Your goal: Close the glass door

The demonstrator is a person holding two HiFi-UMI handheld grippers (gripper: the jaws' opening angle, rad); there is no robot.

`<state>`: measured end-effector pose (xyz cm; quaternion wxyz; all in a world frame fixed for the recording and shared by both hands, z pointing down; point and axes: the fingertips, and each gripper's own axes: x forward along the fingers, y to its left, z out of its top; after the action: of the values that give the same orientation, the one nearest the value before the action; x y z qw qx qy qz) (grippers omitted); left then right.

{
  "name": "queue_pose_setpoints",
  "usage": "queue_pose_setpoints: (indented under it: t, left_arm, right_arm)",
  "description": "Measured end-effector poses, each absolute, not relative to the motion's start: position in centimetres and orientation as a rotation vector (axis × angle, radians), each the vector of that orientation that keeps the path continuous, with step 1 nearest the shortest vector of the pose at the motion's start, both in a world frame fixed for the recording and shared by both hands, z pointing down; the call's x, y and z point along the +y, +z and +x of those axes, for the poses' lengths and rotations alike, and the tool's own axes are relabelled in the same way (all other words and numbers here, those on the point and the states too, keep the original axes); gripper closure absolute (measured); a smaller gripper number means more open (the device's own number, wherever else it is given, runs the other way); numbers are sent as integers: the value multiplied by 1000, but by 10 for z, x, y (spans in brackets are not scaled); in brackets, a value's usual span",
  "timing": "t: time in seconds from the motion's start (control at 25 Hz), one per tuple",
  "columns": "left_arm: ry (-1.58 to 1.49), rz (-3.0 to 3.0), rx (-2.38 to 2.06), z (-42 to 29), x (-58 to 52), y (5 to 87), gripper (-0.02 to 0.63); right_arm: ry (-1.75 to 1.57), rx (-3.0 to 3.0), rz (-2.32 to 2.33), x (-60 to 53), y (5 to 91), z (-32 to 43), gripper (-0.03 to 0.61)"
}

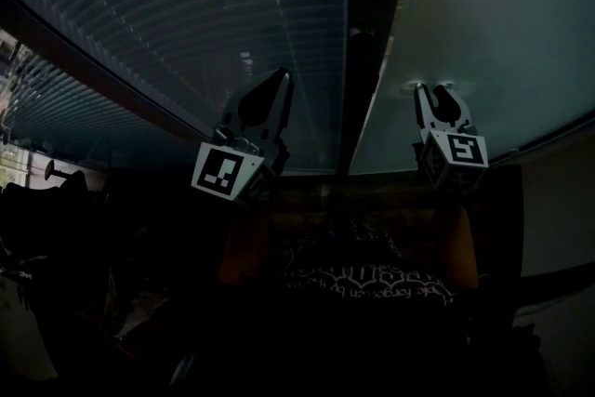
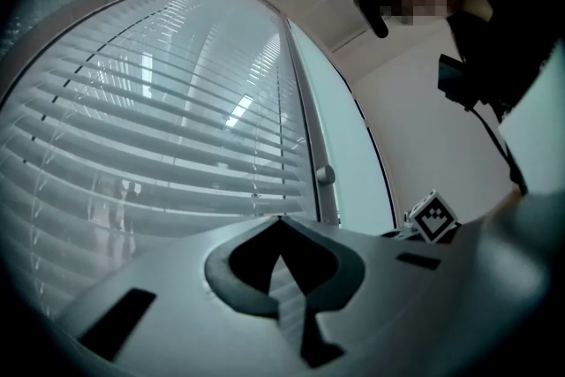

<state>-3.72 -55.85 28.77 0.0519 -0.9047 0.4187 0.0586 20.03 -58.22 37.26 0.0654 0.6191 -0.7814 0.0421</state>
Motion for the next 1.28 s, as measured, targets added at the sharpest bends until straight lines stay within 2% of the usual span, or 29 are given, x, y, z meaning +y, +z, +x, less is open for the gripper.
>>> queue_pose_setpoints:
  t: [1.28]
  left_arm:
    - [184,-2748,1259,-36,-562,287,612]
  right_arm:
    - [136,-2370,1848,-606,371,203,466]
